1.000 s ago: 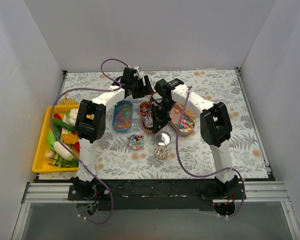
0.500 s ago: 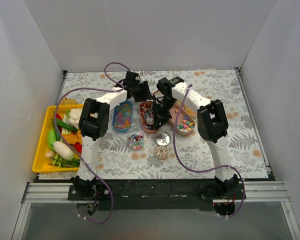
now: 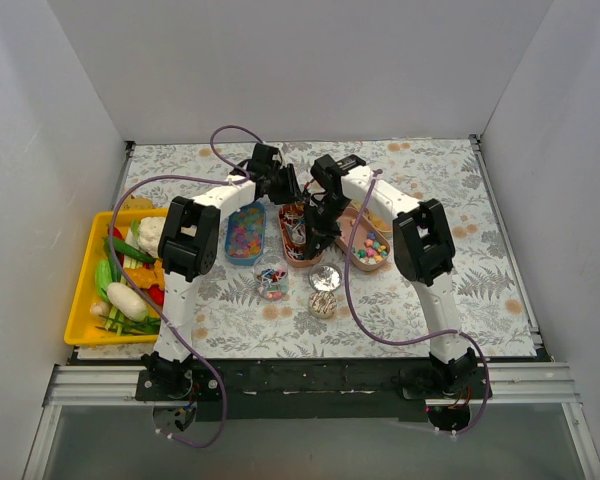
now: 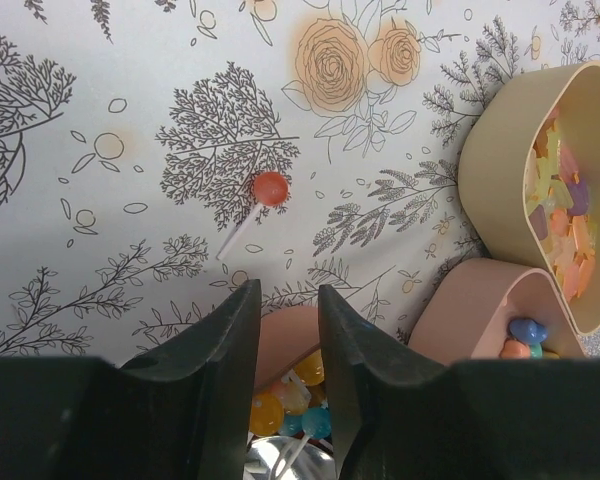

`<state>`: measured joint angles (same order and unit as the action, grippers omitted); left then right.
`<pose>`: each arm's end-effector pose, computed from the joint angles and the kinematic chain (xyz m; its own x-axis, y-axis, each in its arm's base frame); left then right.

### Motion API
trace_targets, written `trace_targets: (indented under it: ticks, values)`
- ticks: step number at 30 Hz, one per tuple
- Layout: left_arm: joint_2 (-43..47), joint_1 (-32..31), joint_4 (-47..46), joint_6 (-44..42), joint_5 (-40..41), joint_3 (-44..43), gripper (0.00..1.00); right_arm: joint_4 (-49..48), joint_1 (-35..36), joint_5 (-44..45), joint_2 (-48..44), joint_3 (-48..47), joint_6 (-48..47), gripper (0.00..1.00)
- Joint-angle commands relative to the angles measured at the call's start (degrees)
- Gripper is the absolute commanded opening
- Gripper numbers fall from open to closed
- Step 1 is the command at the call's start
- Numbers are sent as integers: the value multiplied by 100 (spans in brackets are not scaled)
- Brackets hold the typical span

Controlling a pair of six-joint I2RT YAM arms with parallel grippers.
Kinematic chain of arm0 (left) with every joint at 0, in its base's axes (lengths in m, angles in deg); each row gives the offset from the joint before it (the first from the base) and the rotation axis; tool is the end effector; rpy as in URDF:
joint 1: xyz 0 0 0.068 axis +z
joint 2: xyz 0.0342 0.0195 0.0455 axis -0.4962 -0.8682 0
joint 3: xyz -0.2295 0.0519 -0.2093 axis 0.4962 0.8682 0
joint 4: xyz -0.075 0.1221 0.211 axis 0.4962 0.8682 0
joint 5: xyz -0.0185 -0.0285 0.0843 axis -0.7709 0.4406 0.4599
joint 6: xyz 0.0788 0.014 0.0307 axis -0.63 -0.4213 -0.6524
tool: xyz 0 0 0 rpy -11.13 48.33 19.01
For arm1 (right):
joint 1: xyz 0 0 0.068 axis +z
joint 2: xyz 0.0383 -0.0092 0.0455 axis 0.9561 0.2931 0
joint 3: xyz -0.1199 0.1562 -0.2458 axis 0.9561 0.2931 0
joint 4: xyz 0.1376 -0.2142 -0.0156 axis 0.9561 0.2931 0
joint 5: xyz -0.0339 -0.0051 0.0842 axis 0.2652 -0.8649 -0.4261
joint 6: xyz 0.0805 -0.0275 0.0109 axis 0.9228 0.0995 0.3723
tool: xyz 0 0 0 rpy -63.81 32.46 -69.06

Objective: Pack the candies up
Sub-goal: Scoop the fake candies from the storage box.

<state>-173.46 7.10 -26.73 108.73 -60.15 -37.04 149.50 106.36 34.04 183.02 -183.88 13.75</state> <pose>0.5041 -0.2350 0.1739 -0.7836 -0.6163 -0.0785 -0.3891 0.5854 -0.7113 0.3766 0.2958 0.1997 -0.9620 -0.2565 0.0940 -0.1712 0.8342 0.5242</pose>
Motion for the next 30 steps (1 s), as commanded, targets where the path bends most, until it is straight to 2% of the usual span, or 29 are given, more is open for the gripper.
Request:
trace_targets:
  ticks: [1, 16, 30]
  values:
    - [-6, -116, 37, -19, -138, 119, 28, -453, -18, 397, 61, -48, 127, 1]
    - [46, -125, 98, 69, -85, 154, 25, -814, 201, 1434, 87, -197, -75, 1]
    - [81, -125, 142, 104, -59, 163, 22, -1007, 535, 3034, -9, 75, -304, 1]
